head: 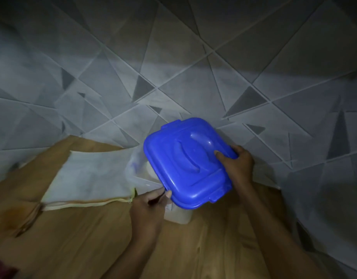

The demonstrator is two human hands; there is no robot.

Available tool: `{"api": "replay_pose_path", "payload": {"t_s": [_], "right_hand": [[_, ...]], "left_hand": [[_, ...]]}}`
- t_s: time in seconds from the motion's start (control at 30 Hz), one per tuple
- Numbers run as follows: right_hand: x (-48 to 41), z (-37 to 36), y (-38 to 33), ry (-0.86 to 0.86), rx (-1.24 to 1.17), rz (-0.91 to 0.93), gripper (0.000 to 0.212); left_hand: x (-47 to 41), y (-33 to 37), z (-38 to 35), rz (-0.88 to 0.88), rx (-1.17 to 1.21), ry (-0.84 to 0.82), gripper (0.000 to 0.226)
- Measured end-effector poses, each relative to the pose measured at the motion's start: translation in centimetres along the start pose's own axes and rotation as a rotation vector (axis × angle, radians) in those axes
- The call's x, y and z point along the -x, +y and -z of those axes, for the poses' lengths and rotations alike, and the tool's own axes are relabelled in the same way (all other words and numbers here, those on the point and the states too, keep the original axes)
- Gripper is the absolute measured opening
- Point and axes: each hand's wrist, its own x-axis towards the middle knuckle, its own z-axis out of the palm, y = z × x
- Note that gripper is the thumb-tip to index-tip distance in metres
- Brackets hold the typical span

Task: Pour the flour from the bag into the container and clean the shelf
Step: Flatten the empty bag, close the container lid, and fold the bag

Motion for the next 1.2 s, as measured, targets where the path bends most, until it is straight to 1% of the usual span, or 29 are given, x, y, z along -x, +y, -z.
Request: {"api": "replay_pose_path", "payload": {"t_s": [0.03, 0.07, 0.13, 0.2, 0.27, 0.37, 0.43, 0.53, 0.6, 0.67, 0.73, 0.8, 0.83, 0.87, 0.9, 0.97, 1.0, 1.03, 1.07, 1.13, 1.2], "right_hand": [[-0.6, -0.8, -0.4, -0.041, 0.04, 0.018, 0.046], [-1.2, -1.7, -0.7, -0.085, 0.082, 0.025, 0.051], [-2.5, -3.5, -1.2, -0.157, 0.152, 0.042, 0.06], [-3.6, -5.1, -1.7, -0.22, 0.221, 0.064, 0.056], [-4.4, -6.5, -2.2, -0.273, 0.282, 0.089, 0.051], [-5.1, -8.2, -2.2, -0.331, 0.315, 0.106, 0.05], [-5.6, -8.8, -1.9, -0.349, 0.328, 0.109, 0.051], [-6.5, -9.0, -1.7, -0.356, 0.289, 0.095, 0.054], [-6.8, -9.0, -1.9, -0.384, 0.274, 0.106, 0.058], [-7.0, -9.1, -2.2, -0.408, 0.29, 0.13, 0.06], [-6.7, -9.1, -2.5, -0.395, 0.31, 0.139, 0.059], [-5.9, -8.6, -2.5, -0.331, 0.337, 0.123, 0.059], [-5.2, -8.1, -2.3, -0.286, 0.321, 0.095, 0.06], [-4.2, -7.7, -2.2, -0.238, 0.283, 0.061, 0.06], [-3.1, -7.1, -2.0, -0.196, 0.236, 0.033, 0.057], [-0.9, -6.1, -1.6, -0.152, 0.126, 0.011, 0.041], [0.1, -5.8, -1.3, -0.151, 0.067, -0.003, 0.034], [0.9, -5.7, -1.0, -0.152, 0.003, -0.02, 0.034], [1.5, -5.7, -0.6, -0.143, -0.056, -0.049, 0.039], [2.1, -6.1, -0.6, -0.1, -0.139, -0.081, 0.046], [2.0, -6.7, -1.4, -0.061, -0.155, -0.096, 0.047]], "left_hand": [[-0.1, -0.3, 0.3, 0.034, 0.017, -0.007, 0.026], [-0.1, -0.6, 0.6, 0.054, 0.029, -0.01, 0.023], [0.1, -0.9, 0.7, 0.095, 0.076, 0.005, 0.008], [0.2, -1.0, 0.7, 0.164, 0.156, 0.017, 0.011], [0.2, -1.2, 0.7, 0.206, 0.202, -0.031, 0.013], [0.1, -1.1, 1.0, 0.199, 0.261, -0.061, 0.009], [0.0, -1.2, 1.3, 0.185, 0.275, -0.086, 0.012], [-0.8, -1.7, 2.0, 0.136, 0.164, -0.144, 0.011], [-1.7, -2.2, 2.5, 0.101, 0.07, -0.091, 0.012], [-2.7, -2.2, 2.9, 0.051, -0.073, 0.063, 0.02], [-3.7, -1.5, 3.5, 0.005, -0.175, 0.2, 0.045], [-4.8, -0.3, 4.1, -0.006, -0.229, 0.23, 0.075], [-5.3, 0.3, 4.5, -0.019, -0.242, 0.217, 0.086], [-5.7, 1.1, 4.9, -0.052, -0.246, 0.178, 0.089], [-6.1, 1.8, 5.2, -0.109, -0.228, 0.103, 0.086], [-7.0, 2.6, 5.4, -0.151, -0.197, -0.115, 0.097], [-7.6, 2.3, 5.7, -0.168, -0.191, -0.199, 0.098], [-8.2, 1.9, 5.9, -0.221, -0.175, -0.254, 0.092], [-8.7, 1.1, 6.2, -0.262, -0.179, -0.29, 0.085], [-9.4, 0.2, 6.6, -0.27, -0.144, -0.316, 0.077], [-10.0, -0.2, 6.7, -0.269, -0.138, -0.341, 0.075]]}}
